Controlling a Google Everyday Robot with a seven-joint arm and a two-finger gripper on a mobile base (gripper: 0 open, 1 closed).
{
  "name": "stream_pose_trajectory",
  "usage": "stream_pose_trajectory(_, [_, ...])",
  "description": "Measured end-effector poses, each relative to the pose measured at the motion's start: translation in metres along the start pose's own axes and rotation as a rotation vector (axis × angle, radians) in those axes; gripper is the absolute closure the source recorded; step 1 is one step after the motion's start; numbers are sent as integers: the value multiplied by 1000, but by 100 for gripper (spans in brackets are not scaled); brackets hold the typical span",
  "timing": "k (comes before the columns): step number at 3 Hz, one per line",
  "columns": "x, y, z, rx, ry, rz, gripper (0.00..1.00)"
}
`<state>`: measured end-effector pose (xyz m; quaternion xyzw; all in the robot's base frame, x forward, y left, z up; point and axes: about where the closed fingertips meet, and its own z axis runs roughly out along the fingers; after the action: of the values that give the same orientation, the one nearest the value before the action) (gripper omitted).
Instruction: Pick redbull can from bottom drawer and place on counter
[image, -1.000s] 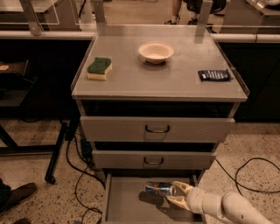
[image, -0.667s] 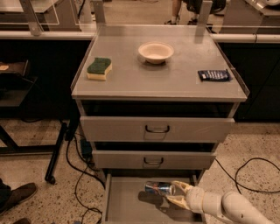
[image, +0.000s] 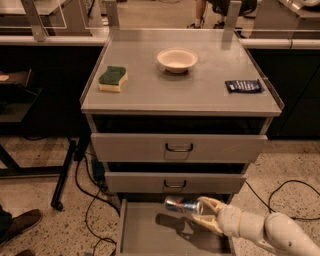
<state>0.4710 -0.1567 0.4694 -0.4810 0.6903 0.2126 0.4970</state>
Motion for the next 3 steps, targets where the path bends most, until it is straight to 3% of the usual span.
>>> stream_pose_trajectory(1, [-50, -14, -18, 19, -20, -88, 100])
stream_pose_trajectory(3, [-56, -13, -15, 8, -26, -100, 100])
